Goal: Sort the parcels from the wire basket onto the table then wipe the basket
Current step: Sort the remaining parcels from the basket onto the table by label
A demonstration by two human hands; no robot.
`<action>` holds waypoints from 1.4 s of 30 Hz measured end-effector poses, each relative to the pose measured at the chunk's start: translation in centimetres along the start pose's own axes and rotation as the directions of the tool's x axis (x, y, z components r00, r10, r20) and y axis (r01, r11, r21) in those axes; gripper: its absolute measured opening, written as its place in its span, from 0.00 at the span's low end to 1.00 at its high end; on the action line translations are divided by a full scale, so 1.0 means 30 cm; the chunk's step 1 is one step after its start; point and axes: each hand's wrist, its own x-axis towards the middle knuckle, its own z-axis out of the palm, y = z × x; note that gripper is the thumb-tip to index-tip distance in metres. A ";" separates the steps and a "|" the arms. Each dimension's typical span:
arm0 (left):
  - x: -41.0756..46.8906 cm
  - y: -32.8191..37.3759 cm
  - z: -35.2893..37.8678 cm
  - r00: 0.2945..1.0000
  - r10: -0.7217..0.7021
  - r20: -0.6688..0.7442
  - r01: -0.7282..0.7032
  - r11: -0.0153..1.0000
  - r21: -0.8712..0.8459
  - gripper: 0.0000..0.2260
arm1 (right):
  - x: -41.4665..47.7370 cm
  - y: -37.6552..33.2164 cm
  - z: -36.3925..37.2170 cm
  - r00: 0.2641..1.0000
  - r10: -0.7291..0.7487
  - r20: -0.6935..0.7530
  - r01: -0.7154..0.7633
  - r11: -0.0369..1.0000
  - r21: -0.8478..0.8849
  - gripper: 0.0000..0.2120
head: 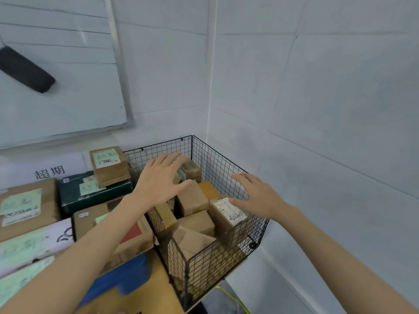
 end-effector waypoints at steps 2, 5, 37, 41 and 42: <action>0.059 0.009 0.037 0.999 0.018 0.034 -0.019 1.000 0.009 0.39 | 0.049 0.044 0.004 0.998 -0.037 0.052 0.037 0.999 0.004 0.34; 0.126 0.015 0.103 0.993 0.049 0.104 -0.053 0.998 0.034 0.36 | 0.125 0.090 0.010 0.980 -0.101 0.173 0.095 0.995 0.039 0.34; 0.094 0.030 0.505 0.474 0.011 0.880 -0.147 0.987 0.067 0.36 | 0.413 0.107 0.479 0.440 -0.208 0.873 -0.055 0.965 0.257 0.37; 0.094 0.013 0.533 0.457 0.014 0.889 -0.128 0.990 0.051 0.39 | 0.417 0.095 0.501 0.388 -0.159 0.908 -0.184 0.952 0.246 0.33; 0.100 0.011 0.535 0.448 0.008 0.894 -0.110 0.993 0.046 0.40 | 0.419 0.090 0.508 0.383 -0.150 0.912 -0.222 0.943 0.248 0.33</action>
